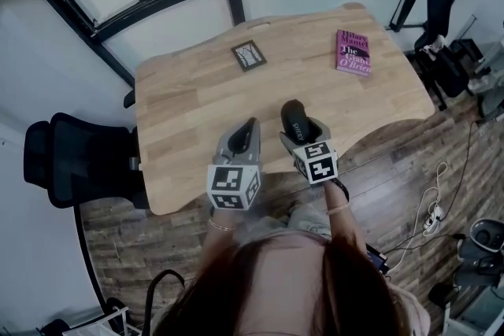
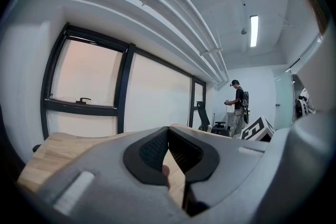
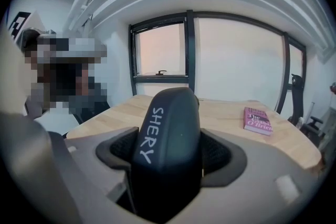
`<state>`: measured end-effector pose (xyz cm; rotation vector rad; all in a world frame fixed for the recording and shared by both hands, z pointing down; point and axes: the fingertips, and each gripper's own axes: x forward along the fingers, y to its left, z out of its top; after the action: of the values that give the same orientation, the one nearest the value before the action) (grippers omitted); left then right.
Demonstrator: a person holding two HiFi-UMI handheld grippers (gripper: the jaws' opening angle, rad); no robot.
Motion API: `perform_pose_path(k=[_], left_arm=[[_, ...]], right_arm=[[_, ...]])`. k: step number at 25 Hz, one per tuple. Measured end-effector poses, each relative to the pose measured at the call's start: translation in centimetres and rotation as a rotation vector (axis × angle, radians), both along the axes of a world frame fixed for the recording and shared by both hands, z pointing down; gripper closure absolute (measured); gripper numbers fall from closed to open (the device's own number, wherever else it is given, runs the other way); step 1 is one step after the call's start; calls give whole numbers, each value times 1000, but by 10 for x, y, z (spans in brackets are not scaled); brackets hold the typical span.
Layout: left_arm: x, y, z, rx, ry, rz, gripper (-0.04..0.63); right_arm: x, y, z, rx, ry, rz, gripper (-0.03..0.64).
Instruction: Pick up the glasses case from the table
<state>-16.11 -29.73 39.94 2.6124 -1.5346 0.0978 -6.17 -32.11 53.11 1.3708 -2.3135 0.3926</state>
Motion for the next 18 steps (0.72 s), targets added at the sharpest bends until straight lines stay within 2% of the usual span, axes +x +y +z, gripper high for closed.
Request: perform_pose_path(k=[18], left_arm=[[12,35,-7,17,-4,-33,586]], right_arm=[[7,37,-25,55,4,-63,255]])
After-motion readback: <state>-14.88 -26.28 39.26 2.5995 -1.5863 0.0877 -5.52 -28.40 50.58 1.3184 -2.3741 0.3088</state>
